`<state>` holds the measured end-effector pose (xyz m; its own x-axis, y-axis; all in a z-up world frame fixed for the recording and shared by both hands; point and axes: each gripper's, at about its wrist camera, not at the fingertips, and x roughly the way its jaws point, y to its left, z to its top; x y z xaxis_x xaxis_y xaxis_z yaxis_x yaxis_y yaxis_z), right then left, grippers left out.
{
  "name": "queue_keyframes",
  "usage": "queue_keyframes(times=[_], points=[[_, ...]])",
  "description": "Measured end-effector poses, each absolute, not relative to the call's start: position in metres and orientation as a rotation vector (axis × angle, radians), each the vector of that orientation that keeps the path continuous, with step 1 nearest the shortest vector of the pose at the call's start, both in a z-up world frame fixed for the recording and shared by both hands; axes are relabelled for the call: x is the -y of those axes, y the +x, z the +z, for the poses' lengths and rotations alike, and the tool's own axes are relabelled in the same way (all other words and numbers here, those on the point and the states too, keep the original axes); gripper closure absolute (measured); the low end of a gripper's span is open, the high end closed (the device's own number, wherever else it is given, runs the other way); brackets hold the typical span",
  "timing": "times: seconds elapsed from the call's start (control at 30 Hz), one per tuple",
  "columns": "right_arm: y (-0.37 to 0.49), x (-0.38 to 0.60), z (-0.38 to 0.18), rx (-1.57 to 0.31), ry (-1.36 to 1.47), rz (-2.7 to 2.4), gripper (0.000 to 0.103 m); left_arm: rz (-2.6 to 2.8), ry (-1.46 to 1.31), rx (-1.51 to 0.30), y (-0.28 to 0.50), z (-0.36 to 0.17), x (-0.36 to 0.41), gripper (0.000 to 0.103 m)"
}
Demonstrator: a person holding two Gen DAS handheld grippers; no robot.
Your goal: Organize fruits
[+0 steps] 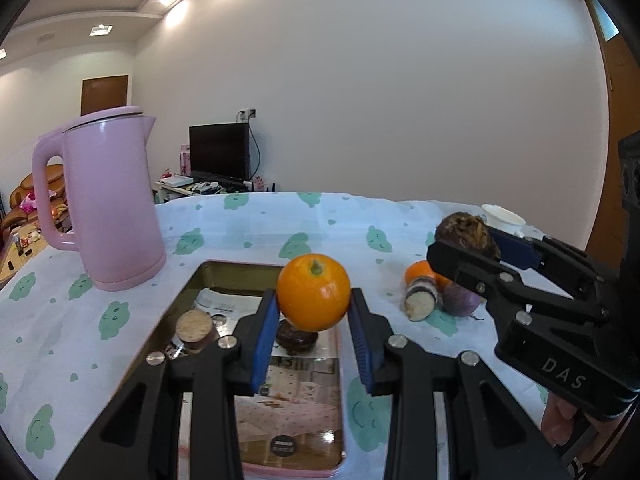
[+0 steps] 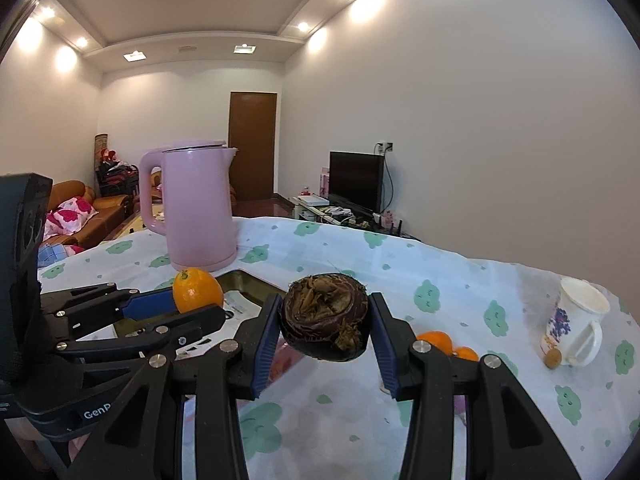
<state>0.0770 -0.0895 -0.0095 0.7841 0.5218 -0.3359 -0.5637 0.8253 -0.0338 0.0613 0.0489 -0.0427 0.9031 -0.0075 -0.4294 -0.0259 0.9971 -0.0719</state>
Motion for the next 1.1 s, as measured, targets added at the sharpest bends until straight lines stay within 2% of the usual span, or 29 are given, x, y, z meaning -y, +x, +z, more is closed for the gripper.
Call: queue_keyframes(times=[1.1], points=[[0.088, 0.016, -0.026, -0.4, -0.18, 0.727, 0.058, 0.145, -0.125, -0.563, 0.067, -0.057, -0.122, 0.067]])
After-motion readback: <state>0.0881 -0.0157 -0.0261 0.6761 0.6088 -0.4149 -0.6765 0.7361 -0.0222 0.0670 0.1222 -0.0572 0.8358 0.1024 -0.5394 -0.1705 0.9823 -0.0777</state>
